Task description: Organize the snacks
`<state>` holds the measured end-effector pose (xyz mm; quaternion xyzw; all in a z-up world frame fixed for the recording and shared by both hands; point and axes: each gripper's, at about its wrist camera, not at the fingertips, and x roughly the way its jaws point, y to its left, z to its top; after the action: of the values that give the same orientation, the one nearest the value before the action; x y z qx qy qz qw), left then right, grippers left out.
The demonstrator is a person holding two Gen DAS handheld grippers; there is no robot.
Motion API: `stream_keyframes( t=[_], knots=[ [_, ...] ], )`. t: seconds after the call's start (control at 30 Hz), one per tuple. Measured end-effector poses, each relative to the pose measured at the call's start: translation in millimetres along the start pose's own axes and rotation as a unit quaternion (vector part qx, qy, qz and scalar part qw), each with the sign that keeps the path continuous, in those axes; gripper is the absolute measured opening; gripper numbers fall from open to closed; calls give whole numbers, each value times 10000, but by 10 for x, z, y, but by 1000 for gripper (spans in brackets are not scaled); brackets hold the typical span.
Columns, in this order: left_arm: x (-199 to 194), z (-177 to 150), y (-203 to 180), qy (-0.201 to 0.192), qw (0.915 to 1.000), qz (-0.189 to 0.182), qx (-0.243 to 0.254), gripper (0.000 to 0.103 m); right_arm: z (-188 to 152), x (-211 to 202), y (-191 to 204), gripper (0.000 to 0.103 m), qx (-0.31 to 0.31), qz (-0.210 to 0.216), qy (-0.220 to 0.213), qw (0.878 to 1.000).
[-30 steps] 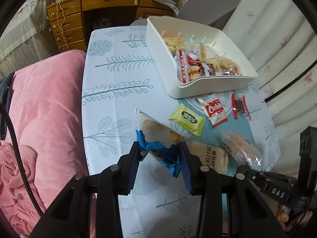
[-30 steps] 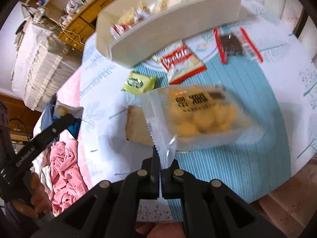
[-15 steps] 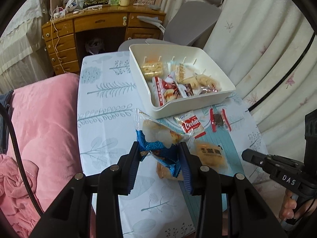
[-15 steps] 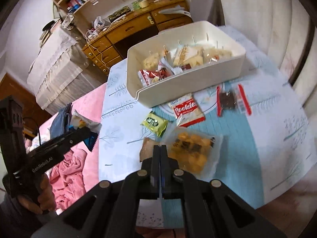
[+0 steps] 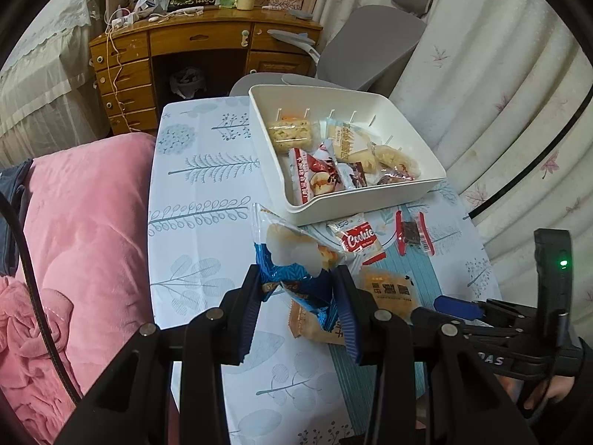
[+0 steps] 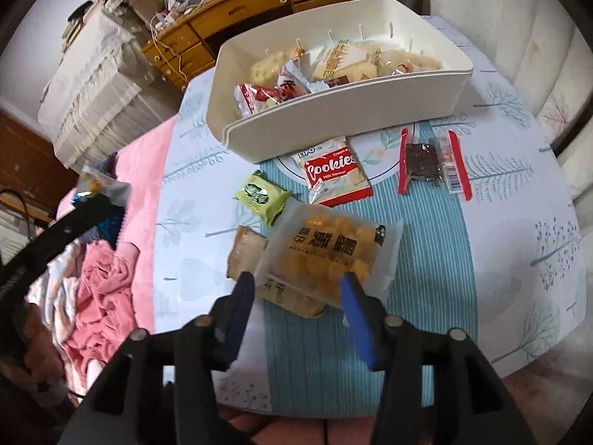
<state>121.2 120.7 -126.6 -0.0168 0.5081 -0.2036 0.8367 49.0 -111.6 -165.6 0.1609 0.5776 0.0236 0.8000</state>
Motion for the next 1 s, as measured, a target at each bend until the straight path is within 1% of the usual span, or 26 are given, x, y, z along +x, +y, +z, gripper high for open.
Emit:
stream_keyframes(
  t=[0.07, 0.13, 0.23, 0.27, 0.33, 0.37, 0.47, 0.53, 0.57, 0.63, 0.7, 0.8, 1.0],
  knots=[
    [9, -3, 25, 29, 10000, 23, -9, 37, 13, 79, 12, 59, -125, -93, 96, 9998],
    [18, -3, 57, 50, 10000, 51, -1, 37, 12, 175, 45, 73, -337, -263, 152, 9990],
    [31, -14, 104, 89, 9999, 93, 39, 37, -2, 297, 114, 78, -706, -506, 209, 9960],
    [36, -20, 120, 106, 9999, 100, 61, 37, -14, 353, 149, 79, -873, -617, 251, 9940],
    [45, -28, 159, 153, 9998, 95, 127, 37, -39, 450, 209, 84, -1162, -809, 322, 9894],
    [42, -30, 167, 160, 9997, 93, 156, 37, -58, 518, 250, 85, -1357, -1020, 347, 9849],
    [49, -36, 209, 202, 9994, 105, 269, 37, -88, 666, 313, 85, -1675, -1388, 379, 9753],
    [61, -32, 236, 245, 9991, 120, 336, 37, -95, 751, 324, 85, -1748, -1523, 416, 9719],
    [71, -30, 249, 277, 9988, 130, 385, 37, -95, 809, 330, 86, -1803, -1696, 407, 9680],
    [82, -31, 275, 322, 9984, 145, 450, 37, -86, 869, 335, 89, -1869, -1858, 375, 9639],
    [90, -31, 297, 361, 9980, 147, 496, 37, -70, 900, 326, 90, -1818, -1883, 325, 9646],
    [112, -23, 334, 410, 9975, 161, 551, 37, -32, 940, 292, 91, -1653, -1826, 265, 9688],
    [151, -2, 356, 476, 9973, 147, 547, 37, 66, 954, 245, 89, -1316, -1774, 306, 9748]
  ],
)
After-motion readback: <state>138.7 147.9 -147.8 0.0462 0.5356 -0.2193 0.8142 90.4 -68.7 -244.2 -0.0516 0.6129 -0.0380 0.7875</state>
